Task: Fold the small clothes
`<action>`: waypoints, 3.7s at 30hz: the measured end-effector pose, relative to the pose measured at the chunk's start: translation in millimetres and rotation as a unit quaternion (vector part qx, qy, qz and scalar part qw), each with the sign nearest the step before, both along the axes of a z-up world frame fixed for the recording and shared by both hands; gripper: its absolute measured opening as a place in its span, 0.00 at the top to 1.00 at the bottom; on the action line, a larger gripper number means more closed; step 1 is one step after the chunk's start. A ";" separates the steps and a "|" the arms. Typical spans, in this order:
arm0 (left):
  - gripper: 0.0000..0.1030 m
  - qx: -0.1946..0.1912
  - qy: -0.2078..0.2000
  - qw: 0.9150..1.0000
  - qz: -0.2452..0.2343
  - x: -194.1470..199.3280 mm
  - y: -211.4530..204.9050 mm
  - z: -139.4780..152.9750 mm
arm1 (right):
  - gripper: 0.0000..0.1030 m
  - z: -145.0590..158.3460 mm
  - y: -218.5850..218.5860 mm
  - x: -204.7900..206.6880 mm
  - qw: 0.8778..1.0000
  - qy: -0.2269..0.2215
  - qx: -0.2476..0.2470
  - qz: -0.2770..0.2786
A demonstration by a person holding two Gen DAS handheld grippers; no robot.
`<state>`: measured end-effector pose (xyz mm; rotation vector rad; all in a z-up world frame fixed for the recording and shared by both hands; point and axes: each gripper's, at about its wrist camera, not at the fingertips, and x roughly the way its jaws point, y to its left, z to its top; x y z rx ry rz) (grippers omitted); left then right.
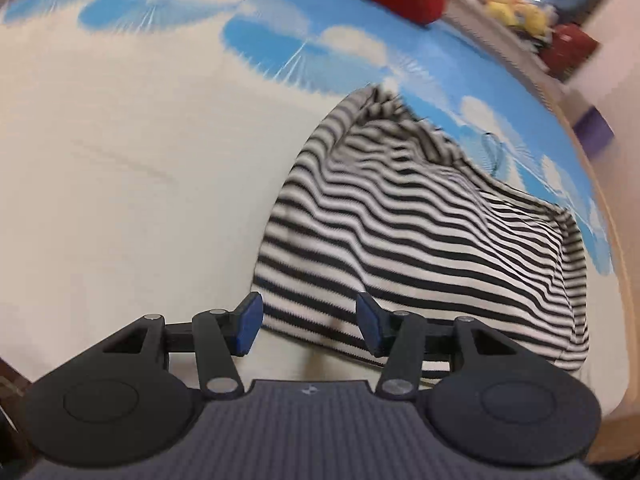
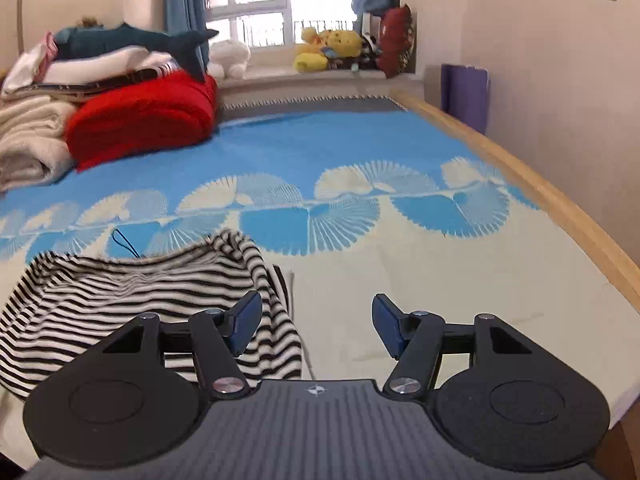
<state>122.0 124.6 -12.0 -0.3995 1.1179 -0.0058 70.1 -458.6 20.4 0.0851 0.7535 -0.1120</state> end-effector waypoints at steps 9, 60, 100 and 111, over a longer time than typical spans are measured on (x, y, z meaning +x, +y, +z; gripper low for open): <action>0.41 -0.001 0.075 0.996 0.051 8.1 -2.5 -41.7 | 0.39 -21.8 10.7 17.5 0.999 0.033 -0.022 0.034; 0.89 0.091 0.011 0.992 0.085 -24.3 28.1 -11.7 | 0.39 -34.9 5.0 34.5 0.996 0.068 -0.029 -0.046; 0.48 0.124 -0.175 0.941 -0.262 -1.0 -162.8 77.0 | 0.72 -37.0 -12.2 51.4 0.975 0.087 0.206 0.008; 0.49 0.086 -0.101 0.967 -0.220 29.7 -165.9 56.0 | 0.41 -94.7 31.4 84.7 0.940 0.243 0.237 0.039</action>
